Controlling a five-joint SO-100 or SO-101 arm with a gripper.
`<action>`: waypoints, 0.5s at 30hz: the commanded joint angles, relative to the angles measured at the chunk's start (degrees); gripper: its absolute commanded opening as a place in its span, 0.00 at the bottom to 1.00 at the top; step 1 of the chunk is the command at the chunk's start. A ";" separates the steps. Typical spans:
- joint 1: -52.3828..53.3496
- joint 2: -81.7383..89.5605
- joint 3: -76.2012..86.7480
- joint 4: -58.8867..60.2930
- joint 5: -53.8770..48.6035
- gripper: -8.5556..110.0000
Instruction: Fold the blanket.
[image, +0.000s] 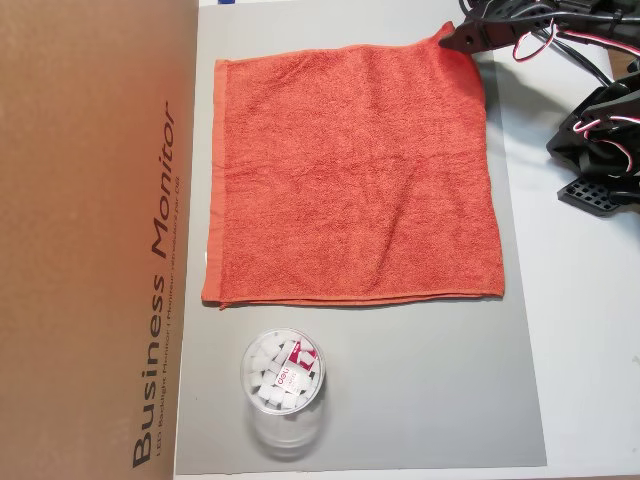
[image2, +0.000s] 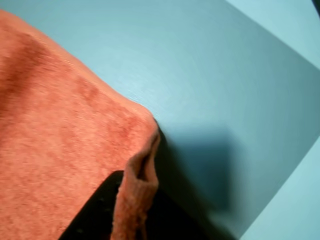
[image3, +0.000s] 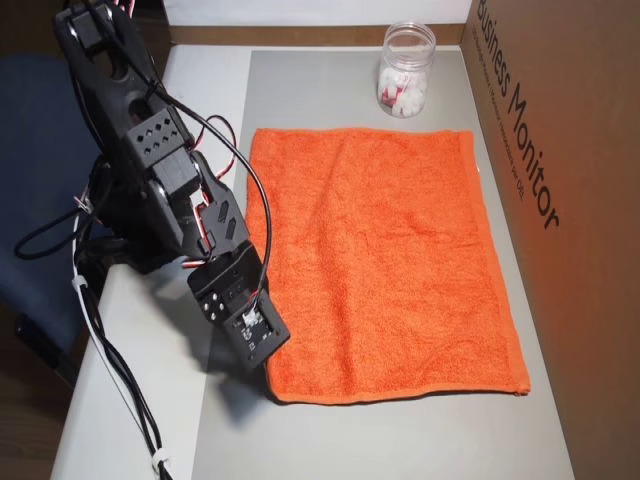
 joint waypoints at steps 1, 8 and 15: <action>-0.70 3.87 -0.97 -0.62 0.35 0.07; -3.08 7.47 -0.97 -1.41 0.35 0.07; -7.91 11.87 -1.67 -1.49 0.35 0.07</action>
